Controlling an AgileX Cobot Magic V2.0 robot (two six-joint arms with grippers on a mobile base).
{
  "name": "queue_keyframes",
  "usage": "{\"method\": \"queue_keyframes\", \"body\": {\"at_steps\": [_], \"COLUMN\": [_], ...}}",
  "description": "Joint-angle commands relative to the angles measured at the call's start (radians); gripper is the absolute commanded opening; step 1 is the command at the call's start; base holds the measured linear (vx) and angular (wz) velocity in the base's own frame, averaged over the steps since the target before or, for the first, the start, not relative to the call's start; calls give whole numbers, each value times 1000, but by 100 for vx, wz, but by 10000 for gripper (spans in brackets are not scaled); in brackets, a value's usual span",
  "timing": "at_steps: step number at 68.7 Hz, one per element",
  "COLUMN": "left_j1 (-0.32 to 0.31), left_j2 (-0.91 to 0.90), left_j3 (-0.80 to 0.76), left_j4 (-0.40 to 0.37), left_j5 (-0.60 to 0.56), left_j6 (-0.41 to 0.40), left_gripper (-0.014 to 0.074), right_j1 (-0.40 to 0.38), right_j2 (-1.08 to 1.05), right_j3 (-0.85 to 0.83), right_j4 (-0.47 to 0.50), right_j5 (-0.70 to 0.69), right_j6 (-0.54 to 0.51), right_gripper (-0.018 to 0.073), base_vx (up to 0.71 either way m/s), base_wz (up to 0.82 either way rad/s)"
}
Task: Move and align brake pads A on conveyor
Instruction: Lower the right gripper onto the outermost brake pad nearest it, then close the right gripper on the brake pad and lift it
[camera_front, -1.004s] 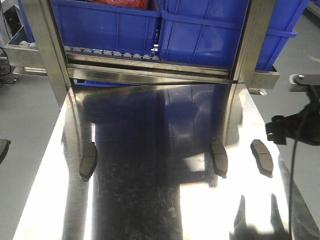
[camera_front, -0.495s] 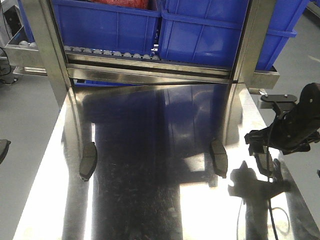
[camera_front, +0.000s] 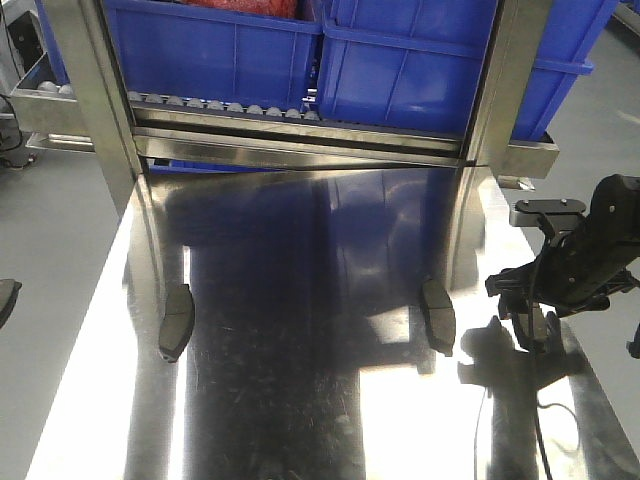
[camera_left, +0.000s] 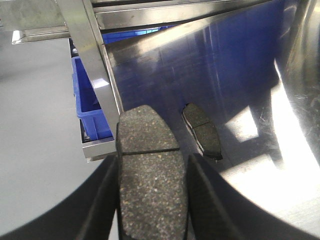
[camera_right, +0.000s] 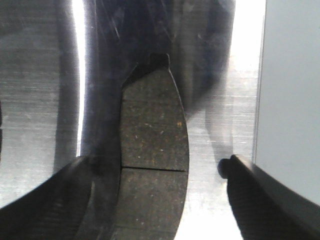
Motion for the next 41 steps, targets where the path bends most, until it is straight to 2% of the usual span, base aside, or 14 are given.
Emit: {"method": "queue_keyframes", "body": {"at_steps": [1, 41], "left_j1": [-5, -5], "left_j2": [-2, -2], "left_j3": [-29, -29], "left_j4": [-18, -18], "left_j5": [-84, -84], "left_j6": [1, 1], "left_gripper": [109, 109], "right_j1": [-4, -4], "right_j2": [-40, -19], "right_j3": [-30, -30], "right_j4": [2, 35], "right_j5": [-36, -43], "right_j6": [-19, -25], "right_gripper": [485, 442], "base_vx": [0, 0], "base_wz": [0, 0]}}
